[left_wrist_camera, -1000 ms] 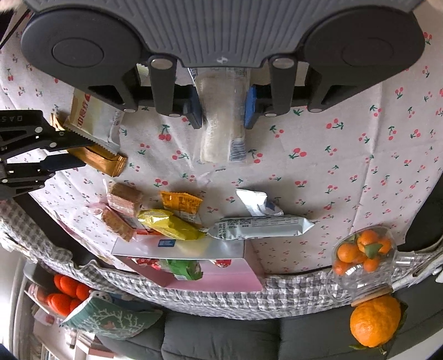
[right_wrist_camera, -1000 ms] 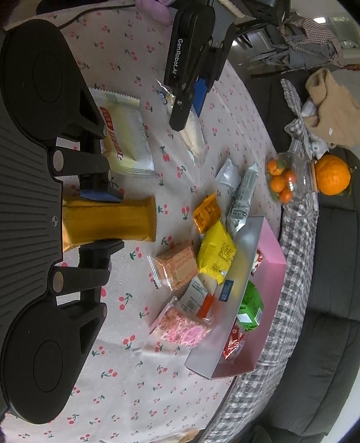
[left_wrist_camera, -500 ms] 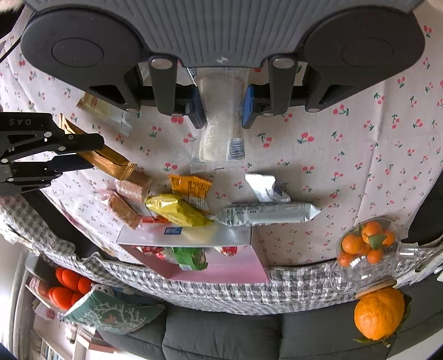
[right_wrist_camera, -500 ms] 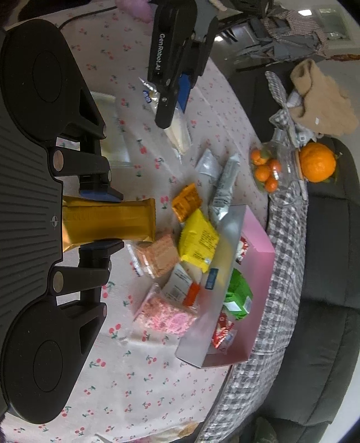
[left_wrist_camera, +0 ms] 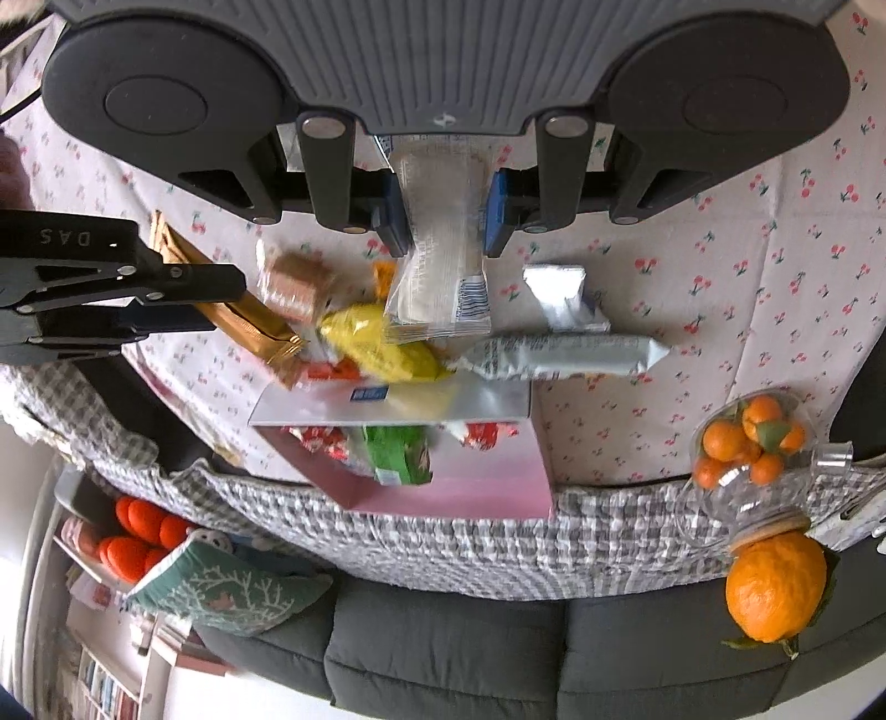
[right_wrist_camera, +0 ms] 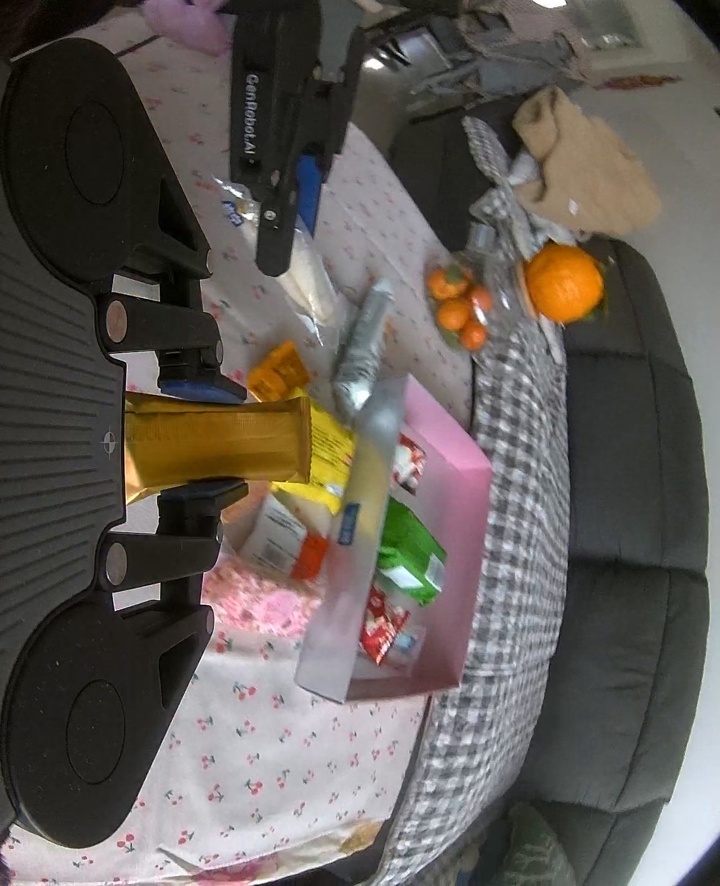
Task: Organize snacks
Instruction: 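Carry the bread bag with left gripper while right carries the gold bar into the pink box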
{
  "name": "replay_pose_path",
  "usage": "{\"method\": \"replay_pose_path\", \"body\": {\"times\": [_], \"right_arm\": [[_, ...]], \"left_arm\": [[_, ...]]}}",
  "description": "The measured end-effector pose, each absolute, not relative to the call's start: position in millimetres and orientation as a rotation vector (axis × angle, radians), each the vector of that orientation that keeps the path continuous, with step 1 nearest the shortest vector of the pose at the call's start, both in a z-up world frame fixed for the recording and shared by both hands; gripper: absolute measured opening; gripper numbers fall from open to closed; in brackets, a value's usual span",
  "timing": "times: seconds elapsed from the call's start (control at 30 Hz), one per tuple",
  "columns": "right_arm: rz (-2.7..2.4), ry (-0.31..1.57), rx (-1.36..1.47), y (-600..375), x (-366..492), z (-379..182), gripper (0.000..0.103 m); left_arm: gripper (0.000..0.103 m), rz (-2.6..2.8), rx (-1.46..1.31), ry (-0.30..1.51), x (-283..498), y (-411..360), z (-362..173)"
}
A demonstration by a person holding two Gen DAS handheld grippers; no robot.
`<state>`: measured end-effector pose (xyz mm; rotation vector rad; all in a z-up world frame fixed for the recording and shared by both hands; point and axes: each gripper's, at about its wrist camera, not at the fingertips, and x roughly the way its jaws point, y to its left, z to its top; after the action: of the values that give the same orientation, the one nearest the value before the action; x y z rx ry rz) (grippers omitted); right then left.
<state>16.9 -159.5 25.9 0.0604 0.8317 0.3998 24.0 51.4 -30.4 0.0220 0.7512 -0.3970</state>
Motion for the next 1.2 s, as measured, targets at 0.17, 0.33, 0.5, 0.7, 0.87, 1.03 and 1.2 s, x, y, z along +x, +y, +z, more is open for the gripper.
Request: {"method": "replay_pose_path", "body": {"times": [0.17, 0.33, 0.5, 0.7, 0.87, 1.03, 1.2], "right_arm": [[0.343, 0.823, 0.112, -168.9, 33.8, 31.7, 0.027], [0.284, 0.818, 0.205, -183.1, 54.1, 36.0, 0.027], [0.220, 0.804, 0.305, -199.0, 77.0, 39.2, 0.027], [0.159, 0.789, 0.409, -212.7, 102.7, 37.1, 0.028], [0.121, 0.783, 0.487, -218.8, 118.8, 33.2, 0.028], [0.073, 0.796, 0.509, -219.9, 147.8, 24.0, 0.028], [0.059, 0.815, 0.499, -222.1, 180.4, 6.9, 0.028]], "left_arm": [[0.026, -0.399, 0.001, 0.740, 34.7, 37.7, -20.9], [0.026, -0.398, -0.008, 0.730, 48.5, 23.4, -14.1], [0.026, -0.382, -0.042, 0.729, 67.8, 14.0, -8.3], [0.026, -0.351, -0.088, 0.727, 89.6, 7.5, -5.4], [0.026, -0.320, -0.106, 0.736, 113.3, 0.4, -5.2], [0.027, -0.299, -0.084, 0.736, 143.0, -6.4, -6.8], [0.027, -0.283, -0.061, 0.740, 168.9, -14.5, -12.0]]}}
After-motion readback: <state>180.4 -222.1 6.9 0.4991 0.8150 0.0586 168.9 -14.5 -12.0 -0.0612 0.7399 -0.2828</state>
